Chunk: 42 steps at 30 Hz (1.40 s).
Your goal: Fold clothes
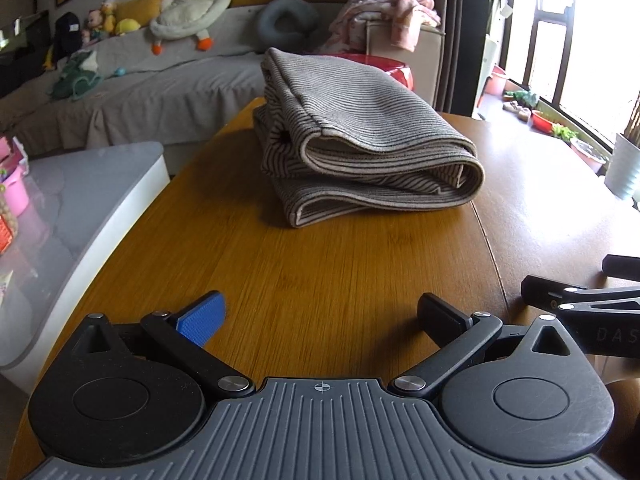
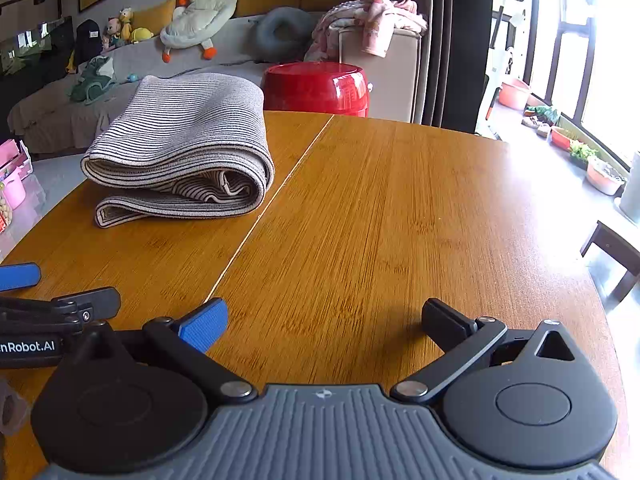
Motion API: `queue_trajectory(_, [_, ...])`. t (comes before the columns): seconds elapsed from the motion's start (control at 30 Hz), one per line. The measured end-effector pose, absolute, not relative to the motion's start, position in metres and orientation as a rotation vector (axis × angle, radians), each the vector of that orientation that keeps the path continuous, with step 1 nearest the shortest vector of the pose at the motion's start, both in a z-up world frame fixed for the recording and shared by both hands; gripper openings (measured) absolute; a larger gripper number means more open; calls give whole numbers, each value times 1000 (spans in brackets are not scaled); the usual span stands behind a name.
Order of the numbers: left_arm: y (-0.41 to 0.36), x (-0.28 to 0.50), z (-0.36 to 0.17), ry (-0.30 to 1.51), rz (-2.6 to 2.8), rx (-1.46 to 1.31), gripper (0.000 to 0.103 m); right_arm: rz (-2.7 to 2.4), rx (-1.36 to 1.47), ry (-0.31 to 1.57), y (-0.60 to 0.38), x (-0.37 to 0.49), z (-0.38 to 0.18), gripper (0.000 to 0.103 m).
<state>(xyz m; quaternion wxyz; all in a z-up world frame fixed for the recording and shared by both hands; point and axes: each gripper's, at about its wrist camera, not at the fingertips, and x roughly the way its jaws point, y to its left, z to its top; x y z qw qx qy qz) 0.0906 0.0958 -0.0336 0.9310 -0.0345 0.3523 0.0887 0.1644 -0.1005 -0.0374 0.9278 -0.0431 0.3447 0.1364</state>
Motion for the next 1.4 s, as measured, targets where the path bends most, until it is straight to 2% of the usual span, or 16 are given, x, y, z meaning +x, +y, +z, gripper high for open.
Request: queue_trajectory(1.4, [91, 95, -33, 709, 226, -93, 103, 281, -87, 703, -101, 164, -38, 103])
